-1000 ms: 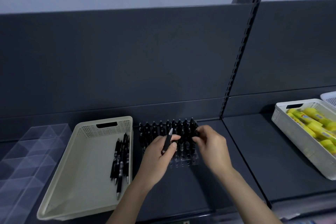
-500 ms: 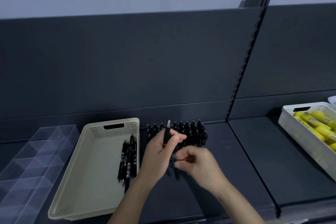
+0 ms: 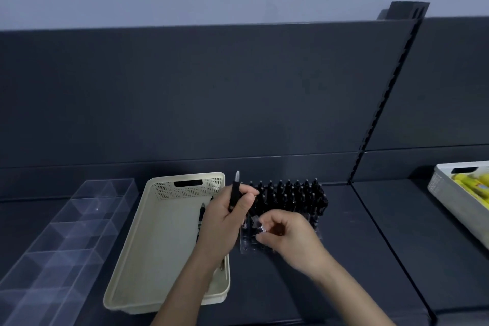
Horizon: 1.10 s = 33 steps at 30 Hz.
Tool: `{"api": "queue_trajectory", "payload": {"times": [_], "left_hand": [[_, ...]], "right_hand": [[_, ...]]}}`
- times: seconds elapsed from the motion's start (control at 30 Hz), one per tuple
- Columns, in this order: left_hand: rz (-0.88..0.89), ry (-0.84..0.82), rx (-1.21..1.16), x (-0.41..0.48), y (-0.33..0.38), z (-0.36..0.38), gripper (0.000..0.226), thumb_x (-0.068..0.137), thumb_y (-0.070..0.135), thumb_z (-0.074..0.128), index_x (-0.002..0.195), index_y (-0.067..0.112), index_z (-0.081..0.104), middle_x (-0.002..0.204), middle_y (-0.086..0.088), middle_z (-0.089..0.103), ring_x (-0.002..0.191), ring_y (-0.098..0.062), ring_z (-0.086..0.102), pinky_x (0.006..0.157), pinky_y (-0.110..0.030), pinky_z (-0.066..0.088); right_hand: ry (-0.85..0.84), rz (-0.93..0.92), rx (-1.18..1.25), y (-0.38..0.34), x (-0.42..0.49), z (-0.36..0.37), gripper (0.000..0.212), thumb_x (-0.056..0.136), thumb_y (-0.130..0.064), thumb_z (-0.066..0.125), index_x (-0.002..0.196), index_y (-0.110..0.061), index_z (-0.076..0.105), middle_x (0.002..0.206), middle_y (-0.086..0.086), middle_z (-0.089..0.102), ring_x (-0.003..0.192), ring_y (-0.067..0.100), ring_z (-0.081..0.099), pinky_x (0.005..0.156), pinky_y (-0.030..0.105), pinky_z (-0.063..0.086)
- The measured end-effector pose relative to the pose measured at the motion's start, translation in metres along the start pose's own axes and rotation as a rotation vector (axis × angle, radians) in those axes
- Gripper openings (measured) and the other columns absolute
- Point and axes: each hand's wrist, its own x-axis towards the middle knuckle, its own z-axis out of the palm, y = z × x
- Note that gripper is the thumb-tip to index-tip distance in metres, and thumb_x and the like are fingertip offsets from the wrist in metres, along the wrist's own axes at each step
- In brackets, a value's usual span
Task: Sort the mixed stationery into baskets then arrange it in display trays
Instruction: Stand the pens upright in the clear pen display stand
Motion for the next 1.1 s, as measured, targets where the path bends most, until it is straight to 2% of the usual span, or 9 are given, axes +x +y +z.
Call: {"api": "queue_trajectory", "payload": {"times": [0.13, 0.2, 0.37, 0.5, 0.6, 0.7, 0.8, 0.97, 1.1], "left_hand": [[-0.074, 0.101, -0.097, 0.001, -0.002, -0.005, 0.012, 0.096, 0.017, 0.052, 0.097, 0.017, 0.064, 0.061, 0.005, 0.055, 0.043, -0.009, 0.045, 0.043, -0.017, 0.035], [-0.140, 0.161, -0.120, 0.000, -0.007, -0.011, 0.016, 0.097, 0.019, 0.050, 0.089, 0.011, 0.061, 0.060, 0.000, 0.052, 0.039, -0.010, 0.042, 0.038, -0.019, 0.033], [-0.175, 0.203, -0.129, -0.003, -0.019, -0.025, 0.033, 0.102, 0.026, 0.035, 0.083, 0.012, 0.058, 0.059, 0.001, 0.052, 0.045, -0.007, 0.039, 0.042, -0.017, 0.035], [-0.152, 0.183, -0.108, -0.002, -0.026, -0.032, 0.030, 0.101, 0.022, 0.039, 0.079, 0.020, 0.060, 0.063, 0.004, 0.057, 0.057, -0.009, 0.050, 0.055, -0.016, 0.043], [-0.156, 0.165, 0.013, 0.000, -0.033, -0.039, 0.026, 0.096, 0.035, 0.048, 0.076, 0.028, 0.065, 0.071, 0.008, 0.061, 0.069, -0.005, 0.056, 0.066, -0.017, 0.045], [-0.155, 0.187, 0.094, 0.001, -0.039, -0.047, 0.034, 0.082, 0.051, 0.053, 0.076, 0.021, 0.066, 0.079, 0.004, 0.061, 0.078, -0.010, 0.057, 0.071, -0.025, 0.044], [-0.137, 0.192, 0.096, 0.002, -0.044, -0.052, 0.045, 0.079, 0.055, 0.055, 0.074, 0.011, 0.061, 0.071, 0.001, 0.054, 0.070, -0.012, 0.051, 0.067, -0.027, 0.041], [-0.170, 0.201, 0.045, 0.000, -0.045, -0.056, 0.030, 0.086, 0.045, 0.061, 0.073, 0.018, 0.063, 0.063, 0.004, 0.051, 0.062, -0.013, 0.048, 0.063, -0.036, 0.042], [-0.194, 0.253, -0.011, 0.001, -0.041, -0.057, 0.028, 0.089, 0.031, 0.061, 0.063, 0.020, 0.058, 0.054, 0.005, 0.050, 0.051, -0.008, 0.044, 0.049, -0.018, 0.038]], "right_hand": [[0.158, -0.050, -0.166, 0.003, 0.005, 0.012, 0.025, 0.079, -0.007, 0.070, 0.067, -0.019, 0.052, 0.065, -0.009, 0.052, 0.058, 0.007, 0.046, 0.055, 0.017, 0.040], [0.248, -0.013, -0.162, 0.009, 0.005, 0.014, 0.028, 0.080, -0.008, 0.071, 0.064, -0.020, 0.052, 0.068, -0.003, 0.059, 0.059, 0.013, 0.052, 0.055, 0.019, 0.043], [0.344, 0.056, -0.146, 0.016, 0.007, 0.029, 0.042, 0.082, -0.013, 0.071, 0.055, -0.029, 0.043, 0.049, -0.008, 0.051, 0.047, 0.001, 0.044, 0.044, 0.011, 0.034], [0.342, 0.056, -0.211, 0.017, 0.012, 0.042, 0.032, 0.082, -0.015, 0.072, 0.060, -0.024, 0.051, 0.053, -0.007, 0.054, 0.049, 0.003, 0.048, 0.046, 0.014, 0.037], [0.297, 0.048, -0.314, 0.019, 0.014, 0.048, 0.018, 0.084, -0.018, 0.070, 0.071, -0.010, 0.061, 0.057, -0.002, 0.060, 0.051, 0.008, 0.053, 0.049, 0.019, 0.041], [0.235, 0.023, -0.490, 0.019, 0.014, 0.055, 0.020, 0.089, -0.025, 0.063, 0.074, -0.011, 0.063, 0.060, -0.005, 0.058, 0.053, 0.011, 0.053, 0.049, 0.021, 0.037], [0.181, 0.020, -0.595, 0.019, 0.014, 0.059, 0.020, 0.091, -0.030, 0.058, 0.083, -0.014, 0.067, 0.075, -0.001, 0.066, 0.065, 0.014, 0.060, 0.055, 0.022, 0.040], [0.183, 0.046, -0.633, 0.014, 0.017, 0.058, 0.019, 0.089, -0.036, 0.060, 0.092, -0.020, 0.071, 0.089, -0.001, 0.063, 0.074, 0.018, 0.062, 0.061, 0.025, 0.047], [0.177, 0.051, -0.622, 0.015, 0.016, 0.058, 0.018, 0.088, -0.036, 0.061, 0.091, -0.020, 0.072, 0.086, -0.002, 0.064, 0.071, 0.015, 0.061, 0.060, 0.023, 0.045]]}}
